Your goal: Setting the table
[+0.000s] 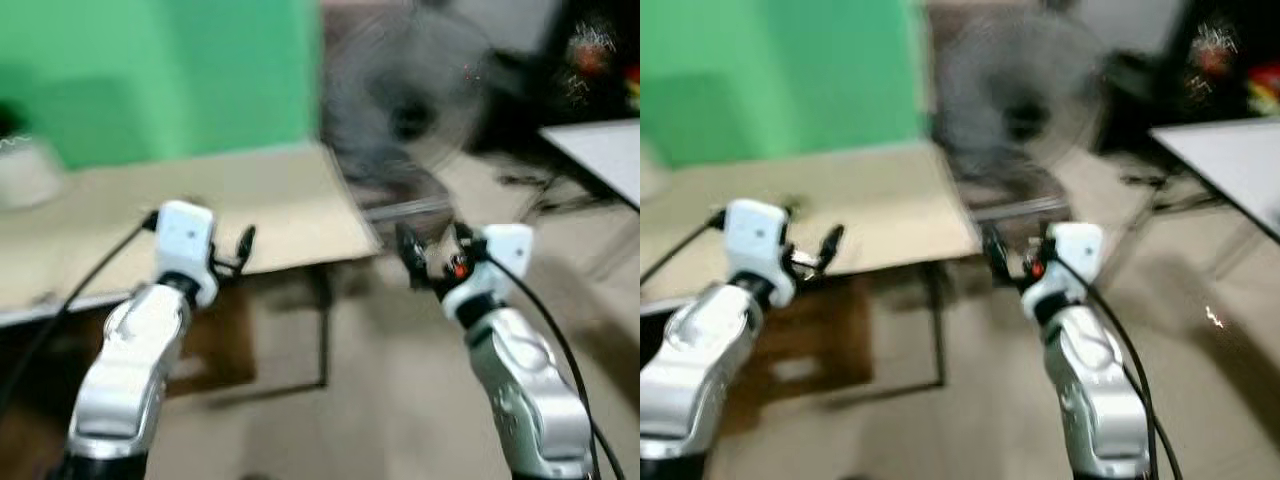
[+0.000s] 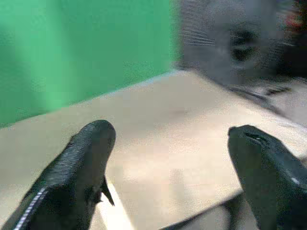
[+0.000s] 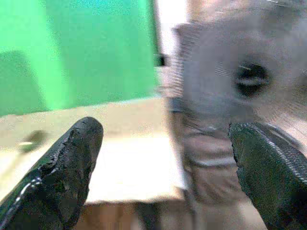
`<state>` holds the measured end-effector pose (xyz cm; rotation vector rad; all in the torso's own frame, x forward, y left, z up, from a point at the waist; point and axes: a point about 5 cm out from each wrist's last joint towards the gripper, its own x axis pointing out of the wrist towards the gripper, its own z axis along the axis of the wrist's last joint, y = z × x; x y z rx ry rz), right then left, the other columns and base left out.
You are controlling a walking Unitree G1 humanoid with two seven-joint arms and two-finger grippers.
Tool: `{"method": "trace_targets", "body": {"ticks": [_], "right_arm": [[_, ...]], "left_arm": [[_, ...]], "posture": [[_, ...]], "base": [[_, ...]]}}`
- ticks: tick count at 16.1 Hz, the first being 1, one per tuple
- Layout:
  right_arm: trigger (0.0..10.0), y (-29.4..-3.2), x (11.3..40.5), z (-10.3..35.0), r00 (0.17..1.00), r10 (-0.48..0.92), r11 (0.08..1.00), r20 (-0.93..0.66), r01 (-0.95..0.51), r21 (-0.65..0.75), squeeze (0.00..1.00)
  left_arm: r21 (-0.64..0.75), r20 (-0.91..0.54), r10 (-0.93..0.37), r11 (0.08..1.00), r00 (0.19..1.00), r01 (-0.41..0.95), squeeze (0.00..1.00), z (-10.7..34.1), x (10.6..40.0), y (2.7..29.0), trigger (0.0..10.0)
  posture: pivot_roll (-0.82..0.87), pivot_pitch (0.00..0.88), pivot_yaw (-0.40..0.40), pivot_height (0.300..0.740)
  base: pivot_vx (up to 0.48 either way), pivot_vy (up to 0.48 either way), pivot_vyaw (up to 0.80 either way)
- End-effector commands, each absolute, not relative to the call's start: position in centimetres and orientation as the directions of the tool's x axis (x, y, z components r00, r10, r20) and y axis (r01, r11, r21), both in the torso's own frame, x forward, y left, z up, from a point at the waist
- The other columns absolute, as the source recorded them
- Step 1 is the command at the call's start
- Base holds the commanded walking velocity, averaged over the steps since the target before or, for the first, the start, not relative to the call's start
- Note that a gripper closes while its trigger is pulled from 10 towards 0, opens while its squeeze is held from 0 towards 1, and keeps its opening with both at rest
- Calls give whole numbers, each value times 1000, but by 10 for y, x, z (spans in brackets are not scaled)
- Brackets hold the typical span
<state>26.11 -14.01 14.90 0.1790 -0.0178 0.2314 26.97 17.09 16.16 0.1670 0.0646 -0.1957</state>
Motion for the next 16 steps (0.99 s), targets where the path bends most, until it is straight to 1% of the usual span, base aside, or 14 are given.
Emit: {"method": "trace_targets", "body": {"ticks": [1, 4, 10, 13, 16], "right_arm": [[10000, -145, 261, 147, 975, 220, 959, 26, -221, 180, 1000], [10000, -144, 263, 147, 972, 235, 955, 25, -236, 179, 1000], [10000, -149, 269, 148, 974, 224, 959, 21, -224, 172, 1000], [10000, -150, 271, 147, 977, 215, 960, -8, -210, 184, 1000], [10000, -145, 273, 140, 969, 233, 964, -82, -220, 148, 1000]], "left_arm": [[151, -79, -202, 965, 976, 212, 1000, 162, 269, 166, 10000], [162, -66, -197, 965, 978, 206, 1000, 165, 270, 166, 10000], [163, -57, -177, 969, 982, 184, 1000, 167, 272, 169, 10000], [153, -63, -175, 971, 983, 183, 1000, 165, 271, 167, 10000], [182, -62, -229, 954, 971, 237, 992, 161, 268, 162, 10000]], "posture": [[122, 0, 9, 740], [122, 0, 9, 740], [123, 0, 7, 740], [123, 0, 0, 740], [119, 0, -1, 740]], "base": [[0, 0, 800], [0, 0, 800], [0, -480, 800], [0, 0, 0], [0, 0, 0]]}}
